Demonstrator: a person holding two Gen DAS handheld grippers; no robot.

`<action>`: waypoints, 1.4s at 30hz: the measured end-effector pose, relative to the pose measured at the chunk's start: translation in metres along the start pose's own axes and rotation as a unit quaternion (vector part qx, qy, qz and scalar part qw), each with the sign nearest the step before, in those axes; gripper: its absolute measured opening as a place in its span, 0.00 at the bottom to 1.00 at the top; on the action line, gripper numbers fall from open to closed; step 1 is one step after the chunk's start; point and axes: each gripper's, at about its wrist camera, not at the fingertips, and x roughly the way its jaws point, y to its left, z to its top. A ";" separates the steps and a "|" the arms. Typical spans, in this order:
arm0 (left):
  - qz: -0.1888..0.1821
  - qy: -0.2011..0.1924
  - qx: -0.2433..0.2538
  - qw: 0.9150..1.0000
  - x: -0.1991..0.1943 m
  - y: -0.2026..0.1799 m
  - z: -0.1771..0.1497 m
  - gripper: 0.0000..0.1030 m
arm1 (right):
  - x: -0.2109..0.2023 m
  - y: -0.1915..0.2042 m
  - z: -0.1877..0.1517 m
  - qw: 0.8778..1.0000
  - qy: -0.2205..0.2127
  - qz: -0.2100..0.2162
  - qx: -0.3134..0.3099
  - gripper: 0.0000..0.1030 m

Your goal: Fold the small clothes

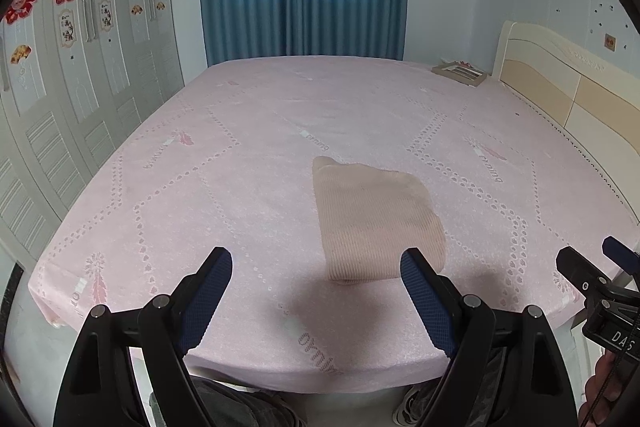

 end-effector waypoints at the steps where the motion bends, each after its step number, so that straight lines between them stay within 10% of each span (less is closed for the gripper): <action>1: 0.001 0.000 0.000 1.000 0.000 0.000 0.000 0.83 | -0.001 0.001 0.000 1.000 0.000 0.001 0.000 0.99; 42: -0.002 -0.011 -0.003 1.000 -0.023 0.012 0.006 0.83 | -0.015 0.006 0.007 1.000 -0.007 0.006 0.012 0.99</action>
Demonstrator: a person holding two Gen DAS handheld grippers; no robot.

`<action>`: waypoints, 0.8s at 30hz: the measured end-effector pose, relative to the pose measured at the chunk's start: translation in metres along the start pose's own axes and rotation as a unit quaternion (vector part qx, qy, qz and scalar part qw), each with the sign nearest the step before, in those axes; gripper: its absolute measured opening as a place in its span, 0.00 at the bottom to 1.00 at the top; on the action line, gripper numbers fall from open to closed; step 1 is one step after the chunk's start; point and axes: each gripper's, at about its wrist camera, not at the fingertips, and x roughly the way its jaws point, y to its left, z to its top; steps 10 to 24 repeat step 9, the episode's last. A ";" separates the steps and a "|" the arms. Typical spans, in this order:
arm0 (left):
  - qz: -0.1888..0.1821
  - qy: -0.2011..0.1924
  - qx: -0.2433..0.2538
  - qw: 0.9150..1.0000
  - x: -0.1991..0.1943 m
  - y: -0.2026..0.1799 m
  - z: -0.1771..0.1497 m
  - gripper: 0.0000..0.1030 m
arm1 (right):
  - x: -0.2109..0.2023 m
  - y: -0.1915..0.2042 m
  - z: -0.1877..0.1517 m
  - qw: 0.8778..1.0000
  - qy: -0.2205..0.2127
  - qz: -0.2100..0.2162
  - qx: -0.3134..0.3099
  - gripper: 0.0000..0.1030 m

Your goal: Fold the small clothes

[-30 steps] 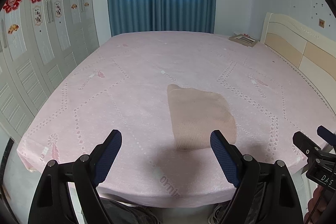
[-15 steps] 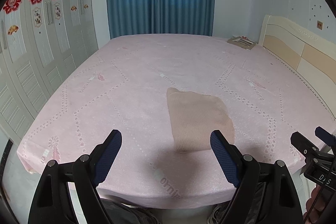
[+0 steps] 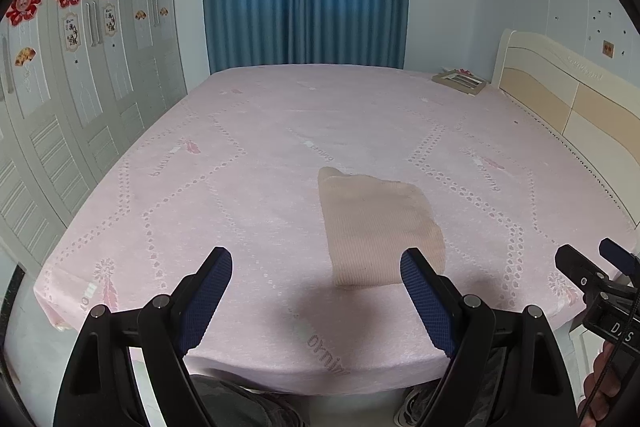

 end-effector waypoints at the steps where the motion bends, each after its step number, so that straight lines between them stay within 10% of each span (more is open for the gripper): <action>1: -0.001 0.000 -0.001 1.000 0.000 0.000 0.000 0.83 | -0.001 0.000 0.000 1.000 0.000 0.000 0.000 0.99; 24: -0.005 0.002 0.005 1.000 -0.002 0.000 0.001 0.83 | -0.005 0.000 0.000 1.000 -0.004 0.006 -0.002 0.99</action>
